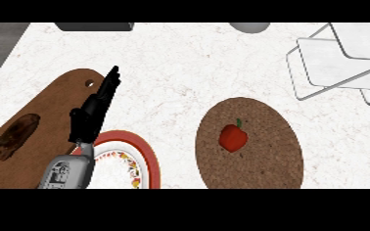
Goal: Pick the lemon from the placemat and place it in the tiered shelf
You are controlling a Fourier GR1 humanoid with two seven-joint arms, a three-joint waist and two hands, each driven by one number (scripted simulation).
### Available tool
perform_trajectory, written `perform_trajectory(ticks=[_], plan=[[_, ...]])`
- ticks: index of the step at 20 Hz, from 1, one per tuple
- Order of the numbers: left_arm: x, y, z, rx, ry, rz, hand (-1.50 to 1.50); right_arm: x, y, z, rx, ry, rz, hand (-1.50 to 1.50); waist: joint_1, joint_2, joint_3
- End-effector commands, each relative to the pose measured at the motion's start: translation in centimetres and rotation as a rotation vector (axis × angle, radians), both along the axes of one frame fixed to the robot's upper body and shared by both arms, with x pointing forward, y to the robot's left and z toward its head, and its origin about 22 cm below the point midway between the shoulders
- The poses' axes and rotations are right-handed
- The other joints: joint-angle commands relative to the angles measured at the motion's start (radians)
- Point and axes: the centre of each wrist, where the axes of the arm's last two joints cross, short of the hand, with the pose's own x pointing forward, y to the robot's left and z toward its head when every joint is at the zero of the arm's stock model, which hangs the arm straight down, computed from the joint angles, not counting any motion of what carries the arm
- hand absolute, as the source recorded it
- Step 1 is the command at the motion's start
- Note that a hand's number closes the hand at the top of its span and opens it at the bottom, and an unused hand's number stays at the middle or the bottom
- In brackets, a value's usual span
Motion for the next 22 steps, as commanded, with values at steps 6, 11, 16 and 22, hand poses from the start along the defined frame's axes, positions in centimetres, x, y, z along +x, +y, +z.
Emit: perform_trajectory(ticks=[6,11,16,22], plan=[[-1.6,-1.2,-0.8,-0.015,0.012,0.006,0.00,-4.7,-2.8,5.8,0.213,-0.259,-0.069,-1.50,-0.006,-0.005,0.000],[-1.4,-0.7,0.1,-0.002,-0.002,0.019,0.00,-10.5,-8.7,9.0,0.295,-0.224,-0.169,-1.50,-0.011,-0.005,0.001],[-2.6,0.8,-1.3,0.008,0.022,0.037,0.00,-15.0,-11.8,6.0,0.343,-0.014,-0.191,-1.50,-0.045,-0.010,0.002],[-1.2,1.1,-0.1,-0.011,0.000,0.046,0.00,-23.3,-17.6,5.9,0.300,0.024,-0.183,-1.50,-0.048,-0.007,0.003]])
